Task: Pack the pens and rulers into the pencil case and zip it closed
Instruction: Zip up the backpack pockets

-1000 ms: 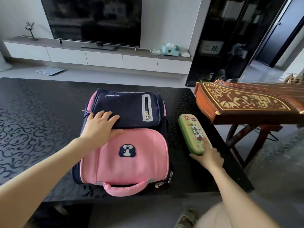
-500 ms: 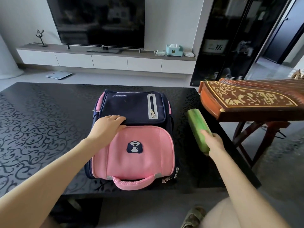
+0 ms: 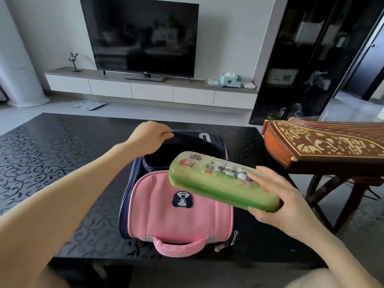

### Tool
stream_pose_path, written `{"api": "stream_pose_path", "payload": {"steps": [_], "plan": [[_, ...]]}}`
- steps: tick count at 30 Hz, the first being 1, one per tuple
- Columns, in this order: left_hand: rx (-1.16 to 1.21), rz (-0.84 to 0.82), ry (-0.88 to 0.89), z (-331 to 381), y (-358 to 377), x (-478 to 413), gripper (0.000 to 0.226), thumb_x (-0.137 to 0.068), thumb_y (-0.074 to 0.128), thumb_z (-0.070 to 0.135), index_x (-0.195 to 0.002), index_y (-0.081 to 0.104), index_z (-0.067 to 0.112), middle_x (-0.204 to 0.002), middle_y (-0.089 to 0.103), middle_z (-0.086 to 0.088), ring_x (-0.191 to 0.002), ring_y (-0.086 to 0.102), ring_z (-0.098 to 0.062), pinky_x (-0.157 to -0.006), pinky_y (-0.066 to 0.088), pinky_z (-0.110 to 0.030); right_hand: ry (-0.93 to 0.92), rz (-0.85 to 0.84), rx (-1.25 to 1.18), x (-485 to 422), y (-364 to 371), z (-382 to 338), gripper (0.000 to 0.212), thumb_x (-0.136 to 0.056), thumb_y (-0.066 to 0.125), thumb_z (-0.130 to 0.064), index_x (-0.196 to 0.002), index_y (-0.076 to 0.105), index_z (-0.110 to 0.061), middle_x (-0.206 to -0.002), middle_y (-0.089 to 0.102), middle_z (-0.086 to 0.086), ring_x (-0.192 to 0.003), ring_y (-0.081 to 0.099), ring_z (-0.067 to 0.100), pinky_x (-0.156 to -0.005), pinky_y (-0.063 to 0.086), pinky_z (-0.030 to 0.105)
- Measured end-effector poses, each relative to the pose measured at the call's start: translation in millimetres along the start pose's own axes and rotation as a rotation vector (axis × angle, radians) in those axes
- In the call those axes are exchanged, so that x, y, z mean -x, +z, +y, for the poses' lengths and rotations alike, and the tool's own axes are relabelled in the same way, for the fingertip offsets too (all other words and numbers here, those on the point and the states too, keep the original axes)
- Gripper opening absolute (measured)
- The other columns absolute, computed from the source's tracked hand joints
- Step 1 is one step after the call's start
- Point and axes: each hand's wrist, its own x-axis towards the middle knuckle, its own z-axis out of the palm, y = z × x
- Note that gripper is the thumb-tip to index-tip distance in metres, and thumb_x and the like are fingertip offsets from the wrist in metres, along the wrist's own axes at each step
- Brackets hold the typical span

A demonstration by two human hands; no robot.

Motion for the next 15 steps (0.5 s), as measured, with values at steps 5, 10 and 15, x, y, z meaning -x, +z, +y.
{"api": "stream_pose_path", "payload": {"steps": [5,10,15], "plan": [[-0.049,-0.052,0.115,11.1,2.8,10.6,0.028,-0.097,0.044,0.029,-0.104,0.068,0.017,-0.102,0.071,-0.003,-0.092,0.062,-0.028,-0.078,0.045,-0.033,-0.062,-0.036,0.104,-38.8,63.3,8.7,0.074,-0.07,0.079,-0.028,-0.135,0.043,-0.032,-0.148,0.026,-0.003,-0.138,0.019,0.012,-0.115,0.022,0.041],[-0.065,-0.032,0.082,0.5,10.6,19.7,0.03,-0.097,0.041,0.031,-0.097,0.067,0.015,-0.092,0.071,-0.004,-0.085,0.06,-0.029,-0.078,0.041,-0.034,-0.028,0.323,0.148,-75.4,123.2,5.0,0.045,-0.077,0.073,-0.013,-0.121,0.06,-0.011,-0.135,0.05,0.014,-0.13,0.041,0.026,-0.095,0.049,0.048],[-0.078,-0.056,0.1,7.3,12.7,18.8,0.025,-0.094,0.046,0.033,-0.108,0.062,0.02,-0.1,0.07,-0.003,-0.091,0.059,-0.027,-0.072,0.041,-0.031,0.025,0.511,0.373,-74.7,127.8,3.6,0.045,-0.067,0.081,-0.023,-0.104,0.061,-0.008,-0.112,0.063,0.008,-0.096,0.055,0.027,-0.071,0.055,0.038]]}}
